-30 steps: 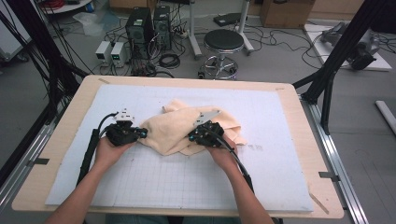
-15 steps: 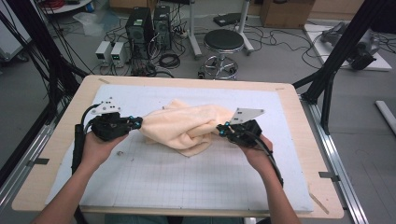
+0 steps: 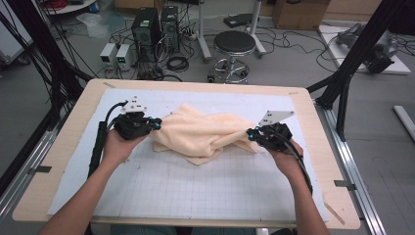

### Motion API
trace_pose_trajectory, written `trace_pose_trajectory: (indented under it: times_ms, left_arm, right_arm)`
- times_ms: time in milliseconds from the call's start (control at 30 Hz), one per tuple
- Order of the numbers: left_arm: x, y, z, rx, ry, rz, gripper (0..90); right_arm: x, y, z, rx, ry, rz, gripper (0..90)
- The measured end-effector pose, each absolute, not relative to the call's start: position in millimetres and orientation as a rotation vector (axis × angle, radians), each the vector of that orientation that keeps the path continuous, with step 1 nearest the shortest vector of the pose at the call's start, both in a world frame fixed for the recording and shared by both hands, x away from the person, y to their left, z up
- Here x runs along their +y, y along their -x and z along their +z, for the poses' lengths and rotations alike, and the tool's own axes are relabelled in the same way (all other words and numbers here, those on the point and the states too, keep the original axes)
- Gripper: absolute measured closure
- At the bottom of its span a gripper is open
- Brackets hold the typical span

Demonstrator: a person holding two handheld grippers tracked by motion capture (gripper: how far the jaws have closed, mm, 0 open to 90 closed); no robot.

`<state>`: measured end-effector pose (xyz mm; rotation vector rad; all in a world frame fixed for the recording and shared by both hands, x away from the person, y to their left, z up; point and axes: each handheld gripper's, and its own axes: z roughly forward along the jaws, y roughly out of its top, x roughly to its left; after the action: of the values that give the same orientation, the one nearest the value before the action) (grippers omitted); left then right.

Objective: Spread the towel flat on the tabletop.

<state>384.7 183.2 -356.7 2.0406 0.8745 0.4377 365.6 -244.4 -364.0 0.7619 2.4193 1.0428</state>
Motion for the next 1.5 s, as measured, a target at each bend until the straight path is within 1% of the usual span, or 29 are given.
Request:
trace_pose_trajectory:
  times_ms: [33,67,100,167,200,233,267,300,367,433,567,667,800,833,867,933,967,1000,1067,1167,1233,1267,1300,1400,1500]
  left_arm:
    - [182.1,-392.3,-363.5,0.898,-2.051,0.436,85.3]
    - [181.7,-397.3,-368.1,0.914,-2.059,0.426,85.3]
    - [180.7,-402.9,-374.0,0.93,-2.061,0.412,84.7]
    - [179.7,-409.5,-381.7,0.928,-2.083,0.388,83.5]
    - [180.0,-410.8,-383.0,0.921,-2.082,0.38,81.2]
    - [180.9,-410.2,-382.3,0.919,-2.073,0.376,71.0]
    - [182.4,-408.9,-379.9,0.913,-2.066,0.371,71.0]
    - [183.8,-407.6,-377.6,0.903,-2.056,0.364,65.0]
    - [190.2,-398.1,-365.2,0.863,-2.011,0.36,63.1]
    - [192.3,-394.6,-361.1,0.854,-1.998,0.362,59.6]
    - [199.1,-378.4,-350.2,0.801,-2.007,0.366,57.5]
    - [200.8,-365.8,-351.5,0.751,-2.022,0.368,55.6]
    - [199.3,-350.5,-367.0,0.718,-2.047,0.35,50.4]
    - [198.9,-348.9,-371.0,0.715,-2.049,0.352,47.5]
    - [197.6,-347.1,-378.4,0.719,-2.063,0.347,47.5]
    - [195.6,-346.8,-389.6,0.73,-2.086,0.32,45.5]
    - [193.3,-346.7,-396.8,0.744,-2.088,0.313,43.7]
    - [190.4,-348.6,-402.4,0.741,-2.122,0.296,43.7]
    - [180.8,-352.9,-412.3,0.74,-2.172,0.306,40.8]
    - [171.5,-360.9,-419.0,0.748,-2.18,0.334,41.2]
    - [167.4,-367.2,-423.3,0.774,-2.158,0.338,44.2]
    - [164.8,-370.7,-426.2,0.791,-2.149,0.345,44.2]
    - [162.2,-374.2,-428.8,0.808,-2.145,0.353,46.4]
    - [158.7,-380.8,-431.6,0.856,-2.097,0.372,57.1]
    - [158.5,-381.8,-429.6,0.861,-2.08,0.381,67.4]
  right_arm:
    - [-243.9,-380.0,-376.9,2.437,-0.82,1.049,86.3]
    - [-243.9,-380.0,-376.9,2.437,-0.82,1.049,86.3]
    - [-243.8,-389.9,-386.2,2.453,-0.852,1.065,85.7]
    - [-243.9,-393.6,-389.5,2.459,-0.873,1.081,85.0]
    - [-244.2,-395.4,-390.8,2.464,-0.877,1.087,83.6]
    - [-246.3,-394.1,-388.0,2.44,-0.858,1.11,78.6]
    - [-246.3,-394.1,-388.0,2.44,-0.858,1.11,78.6]
    - [-249.7,-390.0,-383.0,2.417,-0.86,1.142,73.8]
    - [-253.5,-384.5,-376.6,2.4,-0.846,1.186,71.9]
    - [-255.8,-377.0,-369.9,2.384,-0.838,1.197,70.4]
    - [-257.8,-365.9,-360.5,2.366,-0.813,1.211,69.2]
    - [-253.3,-353.2,-354.9,2.363,-0.774,1.213,66.4]
    - [-236.6,-336.8,-358.4,2.394,-0.689,1.218,62.9]
    - [-228.1,-332.6,-362.5,2.398,-0.651,1.229,61.9]
    - [-228.1,-332.6,-362.5,2.398,-0.651,1.229,61.9]
    - [-216.4,-330.3,-371.7,2.425,-0.639,1.235,58.4]
    - [-206.6,-330.2,-382.7,2.438,-0.63,1.247,55.4]
    - [-206.6,-330.2,-382.7,2.438,-0.63,1.247,55.4]
    - [-188.4,-335.1,-400.0,2.454,-0.617,1.175,48.8]
    - [-182.1,-342.9,-407.4,2.451,-0.637,1.131,49.0]
    - [-178.5,-358.2,-416.5,2.46,-0.682,1.14,51.0]
    - [-178.5,-358.2,-416.5,2.46,-0.682,1.14,51.0]
    - [-177.4,-363.0,-419.4,2.458,-0.694,1.145,52.1]
    - [-172.5,-373.9,-422.3,2.447,-0.724,1.147,59.3]
    - [-168.2,-378.8,-421.7,2.444,-0.708,1.136,72.5]
